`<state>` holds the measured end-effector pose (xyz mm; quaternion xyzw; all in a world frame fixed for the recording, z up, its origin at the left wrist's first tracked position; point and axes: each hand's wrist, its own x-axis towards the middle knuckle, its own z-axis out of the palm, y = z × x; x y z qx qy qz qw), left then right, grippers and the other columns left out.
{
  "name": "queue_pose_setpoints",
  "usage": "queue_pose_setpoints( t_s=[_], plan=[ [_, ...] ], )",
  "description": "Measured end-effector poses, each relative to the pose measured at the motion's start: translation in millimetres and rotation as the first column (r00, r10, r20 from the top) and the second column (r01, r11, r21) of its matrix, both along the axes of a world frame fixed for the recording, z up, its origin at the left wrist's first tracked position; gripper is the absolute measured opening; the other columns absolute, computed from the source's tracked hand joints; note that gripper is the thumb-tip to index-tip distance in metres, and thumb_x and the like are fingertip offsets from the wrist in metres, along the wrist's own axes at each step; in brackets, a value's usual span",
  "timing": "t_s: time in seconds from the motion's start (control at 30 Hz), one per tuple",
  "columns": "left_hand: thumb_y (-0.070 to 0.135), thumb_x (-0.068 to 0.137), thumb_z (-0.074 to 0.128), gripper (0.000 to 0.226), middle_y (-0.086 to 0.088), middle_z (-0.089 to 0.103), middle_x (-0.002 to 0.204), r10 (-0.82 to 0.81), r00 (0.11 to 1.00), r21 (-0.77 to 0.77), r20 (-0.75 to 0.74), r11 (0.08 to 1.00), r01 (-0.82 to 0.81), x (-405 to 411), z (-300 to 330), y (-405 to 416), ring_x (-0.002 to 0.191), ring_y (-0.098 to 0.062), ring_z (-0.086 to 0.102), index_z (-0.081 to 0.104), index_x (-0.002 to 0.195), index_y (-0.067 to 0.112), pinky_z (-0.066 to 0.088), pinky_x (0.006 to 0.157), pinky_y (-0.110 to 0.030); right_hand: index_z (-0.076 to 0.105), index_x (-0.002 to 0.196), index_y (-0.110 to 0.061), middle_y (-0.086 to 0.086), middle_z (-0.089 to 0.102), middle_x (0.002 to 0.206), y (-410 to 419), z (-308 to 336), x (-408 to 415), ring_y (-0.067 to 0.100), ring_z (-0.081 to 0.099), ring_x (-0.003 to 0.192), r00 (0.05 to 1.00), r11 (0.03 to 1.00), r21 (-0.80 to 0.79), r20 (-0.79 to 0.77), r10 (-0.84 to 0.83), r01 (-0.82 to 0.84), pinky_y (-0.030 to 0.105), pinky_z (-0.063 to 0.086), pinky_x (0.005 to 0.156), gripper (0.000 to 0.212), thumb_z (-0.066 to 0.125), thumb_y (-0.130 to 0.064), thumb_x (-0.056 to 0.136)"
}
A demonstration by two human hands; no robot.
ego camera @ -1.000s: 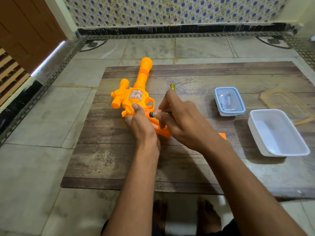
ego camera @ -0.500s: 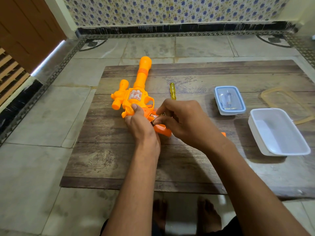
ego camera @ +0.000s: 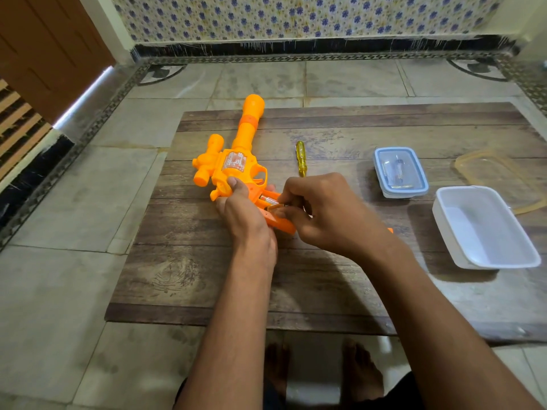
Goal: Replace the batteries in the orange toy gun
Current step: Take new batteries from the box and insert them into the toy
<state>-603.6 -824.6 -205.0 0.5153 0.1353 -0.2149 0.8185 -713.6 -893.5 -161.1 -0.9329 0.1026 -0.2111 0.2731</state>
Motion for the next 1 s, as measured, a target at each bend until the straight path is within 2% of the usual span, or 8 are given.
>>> queue_pose_setpoints(
  t_s=[0.1,0.23,0.4,0.53,0.63,0.8,0.9,1.0],
  plan=[
    [0.036,0.108,0.045,0.047,-0.024,0.069,0.106,0.010,1.000,-0.008,-0.011,1.000,-0.010,1,0,-1,0.066,-0.026,0.069,0.055,0.132,-0.003,0.057,0.054,-0.032,0.071,0.080,-0.006,-0.008,0.052,0.061,2,0,4,0.007,0.040,0.061,1.000,1.000,0.016,0.010,-0.020,0.019,0.017,0.033,0.055,0.013,0.068,-0.018,0.081],
    [0.038,0.108,0.045,0.046,-0.025,0.070,0.119,-0.010,1.000,-0.013,-0.020,1.000,0.009,0,0,1,0.085,-0.033,0.071,0.055,0.133,0.001,0.061,0.062,-0.038,0.073,0.075,-0.009,-0.016,0.043,0.056,3,-2,6,0.009,0.040,0.053,0.999,0.998,0.021,0.010,-0.053,0.052,0.023,0.032,0.053,0.014,0.081,-0.019,0.080],
    [0.034,0.109,0.046,0.039,-0.015,0.070,0.099,-0.012,1.000,-0.007,-0.028,1.000,0.012,0,8,4,0.065,-0.022,0.070,0.056,0.130,0.002,0.057,0.050,-0.031,0.075,0.076,-0.011,-0.010,0.049,0.056,13,-4,18,0.022,0.054,0.060,0.984,0.983,0.061,-0.055,-0.172,0.175,0.035,0.044,0.058,0.022,0.086,-0.029,0.079],
    [0.037,0.109,0.043,0.044,-0.016,0.068,0.086,-0.033,0.996,-0.014,-0.082,0.999,0.032,2,10,6,0.054,-0.022,0.070,0.055,0.127,-0.001,0.058,0.047,-0.033,0.078,0.076,-0.012,-0.014,0.039,0.046,10,3,12,0.006,0.046,0.047,0.988,0.978,0.154,-0.071,-0.135,0.144,0.017,0.033,0.052,0.018,0.084,-0.028,0.083],
    [0.040,0.109,0.040,0.052,-0.026,0.066,0.093,-0.040,0.996,-0.028,-0.080,0.999,0.038,2,9,5,0.064,-0.029,0.069,0.056,0.127,-0.006,0.062,0.055,-0.040,0.082,0.085,-0.014,-0.011,0.044,0.046,6,5,3,0.004,0.048,0.047,0.985,0.961,0.227,-0.107,-0.137,0.158,0.012,0.035,0.053,0.005,0.077,-0.015,0.084],
    [0.039,0.109,0.042,0.038,-0.013,0.072,0.084,-0.047,0.996,-0.014,-0.080,0.999,0.046,-2,9,1,0.065,-0.023,0.072,0.064,0.096,0.012,0.062,0.071,-0.044,0.079,0.090,-0.013,-0.002,0.056,0.065,2,5,0,0.005,0.048,0.061,0.995,0.891,0.448,0.017,-0.097,0.079,0.021,0.034,0.058,0.032,0.048,-0.014,0.082],
    [0.039,0.109,0.042,0.036,-0.021,0.073,0.113,-0.056,0.995,-0.074,-0.085,0.996,0.050,-3,10,3,0.096,-0.037,0.073,0.065,0.108,0.012,0.057,0.092,-0.059,0.075,0.102,-0.005,0.000,0.067,0.085,-3,8,-2,-0.002,0.057,0.077,0.995,0.873,0.485,0.096,0.000,-0.047,0.011,0.039,0.068,0.039,0.042,0.002,0.082],
    [0.040,0.110,0.038,0.039,-0.025,0.071,0.114,-0.064,0.991,-0.133,-0.117,0.990,0.048,-3,13,5,0.109,-0.045,0.068,0.064,0.111,0.011,0.050,0.100,-0.065,0.068,0.118,-0.008,0.005,0.072,0.100,-4,6,-5,0.001,0.062,0.083,0.993,0.889,0.456,0.117,-0.008,-0.046,0.013,0.046,0.069,0.044,0.042,0.018,0.093]
  ],
)
